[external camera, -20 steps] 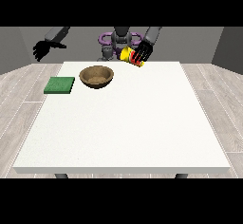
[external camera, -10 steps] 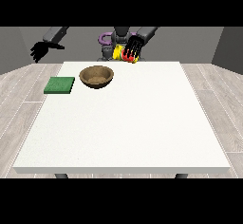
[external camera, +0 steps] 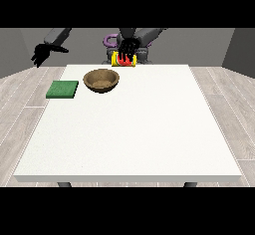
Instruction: Pick the cup and pour the ball into the bowl, then pick the bowl and place it on the pad
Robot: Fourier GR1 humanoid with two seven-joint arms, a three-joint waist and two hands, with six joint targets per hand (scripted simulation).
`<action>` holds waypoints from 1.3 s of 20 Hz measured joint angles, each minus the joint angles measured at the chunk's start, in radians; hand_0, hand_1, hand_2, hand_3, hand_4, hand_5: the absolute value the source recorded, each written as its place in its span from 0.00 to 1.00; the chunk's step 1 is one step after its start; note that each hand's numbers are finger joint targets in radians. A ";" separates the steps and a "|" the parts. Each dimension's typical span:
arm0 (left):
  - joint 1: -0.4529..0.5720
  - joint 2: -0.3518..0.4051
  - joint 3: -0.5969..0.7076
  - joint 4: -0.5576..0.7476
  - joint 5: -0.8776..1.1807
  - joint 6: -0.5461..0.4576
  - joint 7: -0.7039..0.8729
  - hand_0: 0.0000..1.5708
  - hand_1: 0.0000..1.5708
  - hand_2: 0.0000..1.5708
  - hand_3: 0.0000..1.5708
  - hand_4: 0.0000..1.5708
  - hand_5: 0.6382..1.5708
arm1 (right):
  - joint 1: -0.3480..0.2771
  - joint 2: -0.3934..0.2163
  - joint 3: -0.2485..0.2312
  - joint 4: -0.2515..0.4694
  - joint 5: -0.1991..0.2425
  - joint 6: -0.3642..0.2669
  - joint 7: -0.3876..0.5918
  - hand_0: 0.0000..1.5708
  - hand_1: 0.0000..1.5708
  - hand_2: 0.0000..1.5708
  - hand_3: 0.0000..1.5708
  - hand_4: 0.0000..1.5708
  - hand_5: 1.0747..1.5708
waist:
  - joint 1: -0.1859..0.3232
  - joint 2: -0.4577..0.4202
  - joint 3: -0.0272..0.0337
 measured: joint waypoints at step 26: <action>-0.165 0.003 -0.199 -0.082 -0.338 -0.477 -0.059 0.96 0.96 1.00 1.00 0.77 0.88 | -0.034 0.013 0.009 0.065 -0.008 0.006 -0.009 0.00 0.00 0.00 0.00 0.13 0.95 | 0.001 -0.006 -0.0003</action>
